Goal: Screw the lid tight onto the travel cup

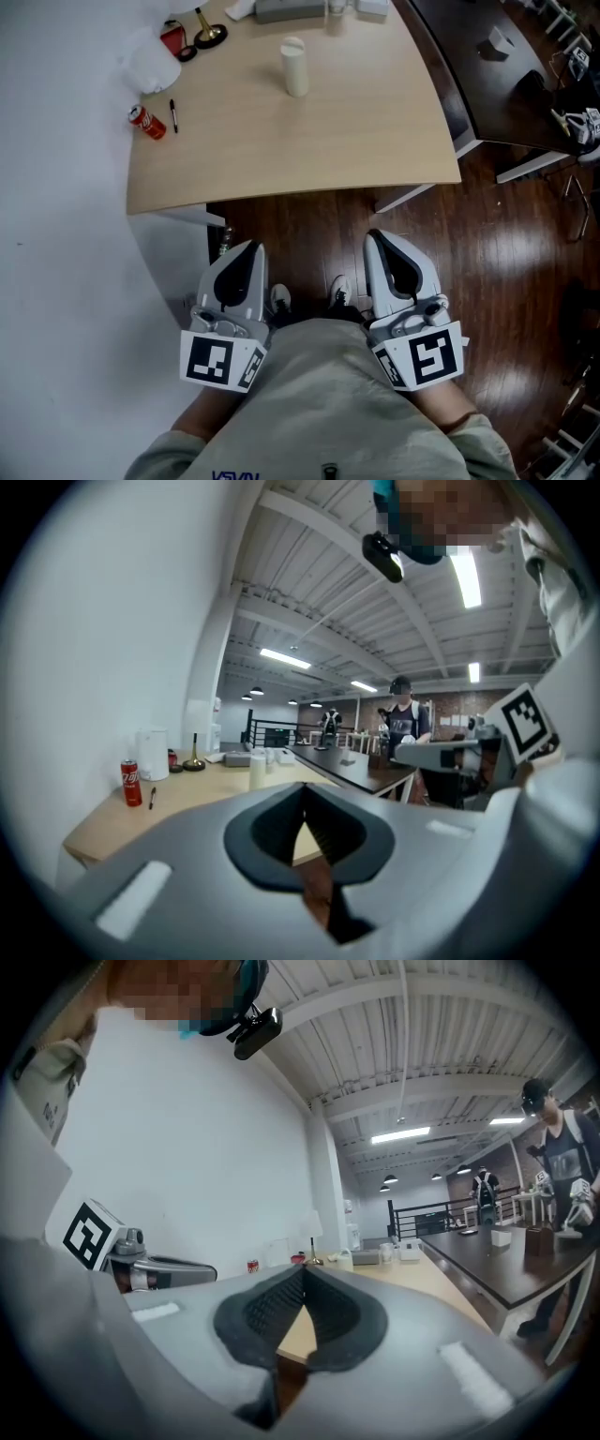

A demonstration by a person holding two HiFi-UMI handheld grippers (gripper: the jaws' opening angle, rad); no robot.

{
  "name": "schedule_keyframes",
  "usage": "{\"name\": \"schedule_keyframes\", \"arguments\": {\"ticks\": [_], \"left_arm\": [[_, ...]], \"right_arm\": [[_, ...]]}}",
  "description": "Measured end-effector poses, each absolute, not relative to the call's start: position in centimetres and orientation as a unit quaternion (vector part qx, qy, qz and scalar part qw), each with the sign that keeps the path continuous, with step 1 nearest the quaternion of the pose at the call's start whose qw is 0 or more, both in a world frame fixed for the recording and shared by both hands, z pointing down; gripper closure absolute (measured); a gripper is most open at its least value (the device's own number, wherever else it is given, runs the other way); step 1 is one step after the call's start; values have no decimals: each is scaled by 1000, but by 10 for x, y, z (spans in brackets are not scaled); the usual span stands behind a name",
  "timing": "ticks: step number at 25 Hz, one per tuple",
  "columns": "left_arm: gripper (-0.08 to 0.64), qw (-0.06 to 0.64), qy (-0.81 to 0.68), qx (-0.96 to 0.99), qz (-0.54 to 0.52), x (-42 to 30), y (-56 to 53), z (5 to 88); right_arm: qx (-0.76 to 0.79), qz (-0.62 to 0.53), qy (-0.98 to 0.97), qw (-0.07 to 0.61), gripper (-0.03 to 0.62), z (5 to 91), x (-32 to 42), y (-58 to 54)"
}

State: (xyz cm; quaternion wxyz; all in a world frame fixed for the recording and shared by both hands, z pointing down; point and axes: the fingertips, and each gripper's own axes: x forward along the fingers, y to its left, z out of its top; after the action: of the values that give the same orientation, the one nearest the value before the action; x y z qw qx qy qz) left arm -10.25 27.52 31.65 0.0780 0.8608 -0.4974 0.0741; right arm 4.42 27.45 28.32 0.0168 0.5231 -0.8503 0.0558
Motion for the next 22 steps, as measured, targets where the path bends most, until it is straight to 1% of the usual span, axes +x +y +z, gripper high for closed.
{"name": "schedule_keyframes", "arguments": {"ticks": [12,17,22], "left_arm": [[558,57,-397,912,85,-158,271,321],[558,87,-381,917,79,-168,290,330],[558,88,-377,919,70,-169,298,322]], "right_arm": [[607,73,-792,3,594,293,-21,302],[612,74,-787,10,594,297,-41,314],[616,64,-785,12,595,283,-43,326]]}}
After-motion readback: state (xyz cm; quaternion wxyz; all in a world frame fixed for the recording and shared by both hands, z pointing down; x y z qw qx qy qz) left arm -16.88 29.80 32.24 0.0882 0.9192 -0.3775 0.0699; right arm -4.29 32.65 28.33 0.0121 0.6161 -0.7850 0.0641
